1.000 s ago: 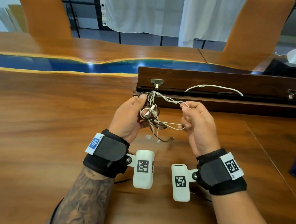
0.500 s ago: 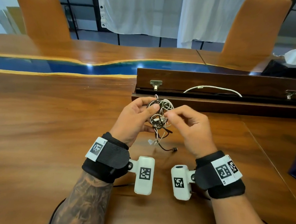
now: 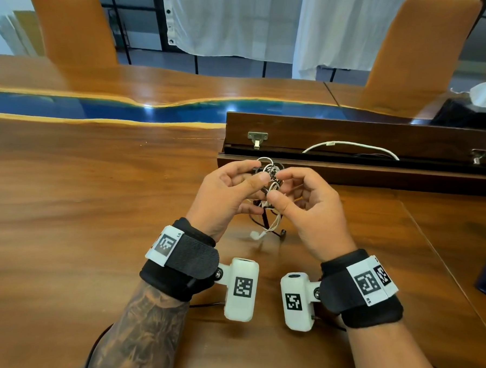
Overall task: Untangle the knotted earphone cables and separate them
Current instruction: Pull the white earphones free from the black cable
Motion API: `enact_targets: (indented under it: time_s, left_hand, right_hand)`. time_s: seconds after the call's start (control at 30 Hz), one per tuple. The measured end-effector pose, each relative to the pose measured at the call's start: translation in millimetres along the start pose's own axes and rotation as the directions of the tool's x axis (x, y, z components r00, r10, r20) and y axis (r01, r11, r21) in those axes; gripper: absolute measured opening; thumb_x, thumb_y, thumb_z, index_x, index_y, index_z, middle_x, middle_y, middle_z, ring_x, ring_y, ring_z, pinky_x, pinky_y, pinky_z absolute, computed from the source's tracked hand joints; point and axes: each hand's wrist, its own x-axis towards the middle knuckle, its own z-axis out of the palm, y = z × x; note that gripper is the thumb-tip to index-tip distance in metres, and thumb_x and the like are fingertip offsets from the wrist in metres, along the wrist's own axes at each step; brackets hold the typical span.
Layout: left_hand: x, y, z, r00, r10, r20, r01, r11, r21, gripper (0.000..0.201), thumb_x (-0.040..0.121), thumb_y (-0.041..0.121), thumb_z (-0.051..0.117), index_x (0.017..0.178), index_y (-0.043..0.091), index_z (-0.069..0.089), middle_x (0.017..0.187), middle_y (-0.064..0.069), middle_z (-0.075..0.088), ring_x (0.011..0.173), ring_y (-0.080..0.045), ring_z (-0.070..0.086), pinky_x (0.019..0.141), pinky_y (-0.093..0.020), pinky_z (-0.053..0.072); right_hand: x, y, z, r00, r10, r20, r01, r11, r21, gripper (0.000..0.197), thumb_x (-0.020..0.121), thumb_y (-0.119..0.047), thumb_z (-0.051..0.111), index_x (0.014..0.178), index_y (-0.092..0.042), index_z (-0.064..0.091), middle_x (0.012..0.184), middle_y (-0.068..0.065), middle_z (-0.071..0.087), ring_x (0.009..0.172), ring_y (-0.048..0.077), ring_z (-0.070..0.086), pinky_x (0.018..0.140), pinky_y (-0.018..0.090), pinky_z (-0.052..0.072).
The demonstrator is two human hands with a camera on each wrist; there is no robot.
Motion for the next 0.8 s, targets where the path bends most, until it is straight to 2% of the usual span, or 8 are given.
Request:
enact_targets:
  time_s: [0.07,0.2,0.37,0.5,0.63,0.73,0.8]
  left_hand:
    - [-0.2,0.0,-0.2,1.000,-0.001,0.003,0.001,1.000,-0.004,0.055,0.075,0.025,0.077,0.126,0.009,0.063,0.101,-0.011,0.074,0.083,-0.021,0.070,0.061,-0.032,0.060]
    - [1.0,-2.2,-1.4,1.000,0.005,0.007,-0.005,1.000,0.024,0.041,0.087,0.011,0.073,0.125,0.008,0.062,0.095,-0.011,0.074,0.077,-0.018,0.070,0.059,-0.031,0.059]
    - [0.9,-2.4,-1.4,0.999,0.033,0.014,-0.035,0.996,0.086,0.035,0.089,0.005,0.071,0.123,0.009,0.062,0.086,-0.010,0.071,0.073,-0.017,0.068,0.064,-0.035,0.061]
    - [1.3,-4.3,-3.3,0.998,0.054,0.012,-0.055,0.979,0.196,0.030,0.092,-0.001,0.066,0.120,0.009,0.063,0.080,-0.010,0.065,0.068,-0.014,0.065,0.062,-0.032,0.061]
    - [2.8,-4.9,-7.9,0.998,0.056,0.009,-0.056,0.951,0.304,0.029,0.093,-0.001,0.065,0.120,0.008,0.064,0.077,-0.009,0.063,0.070,-0.016,0.063,0.059,-0.029,0.060]
    - [4.8,-4.5,-11.5,0.997,0.074,-0.032,-0.061,0.949,0.308,0.029,0.093,-0.001,0.065,0.120,0.007,0.064,0.079,-0.011,0.063,0.070,-0.016,0.063,0.057,-0.028,0.059]
    - [6.1,-4.4,-14.4,0.995,0.087,-0.056,-0.065,0.946,0.319,0.028,0.093,-0.001,0.065,0.120,0.007,0.064,0.078,-0.011,0.062,0.069,-0.015,0.062,0.057,-0.027,0.058]
  right_hand:
    - [0.8,1.2,-1.1,1.000,-0.001,0.003,0.001,1.000,-0.022,0.018,0.092,-0.017,0.073,0.106,-0.027,0.069,0.094,-0.003,0.068,0.088,0.016,0.065,0.078,0.034,0.057]
    - [0.8,1.5,-2.0,1.000,0.017,0.003,-0.017,1.000,-0.001,0.011,0.097,-0.013,0.065,0.095,-0.023,0.068,0.087,-0.004,0.070,0.082,0.010,0.066,0.072,0.021,0.054]
    - [1.8,4.8,-0.8,0.999,0.036,0.011,-0.035,0.998,-0.052,0.010,0.102,-0.018,0.056,0.096,-0.025,0.060,0.087,-0.006,0.063,0.081,0.011,0.060,0.073,0.030,0.053]
    - [5.7,5.9,-0.5,0.989,0.026,-0.144,-0.026,1.000,0.007,0.012,0.104,-0.016,0.051,0.097,-0.023,0.058,0.092,0.000,0.069,0.081,0.015,0.065,0.071,0.032,0.053]
    - [8.9,6.1,-5.5,0.958,0.003,-0.285,0.020,0.997,0.076,0.014,0.102,-0.013,0.050,0.096,-0.024,0.056,0.080,0.003,0.062,0.075,0.025,0.060,0.070,0.035,0.051]
    - [7.7,5.6,-11.0,0.979,0.043,-0.200,-0.041,0.999,0.013,0.007,0.101,-0.019,0.059,0.098,-0.023,0.064,0.081,0.012,0.061,0.074,0.021,0.059,0.069,0.031,0.051]
    - [6.3,5.8,-11.8,0.991,0.060,-0.118,-0.072,0.993,-0.099,0.010,0.099,-0.024,0.061,0.094,-0.024,0.069,0.079,0.008,0.064,0.072,0.018,0.061,0.064,0.023,0.050]
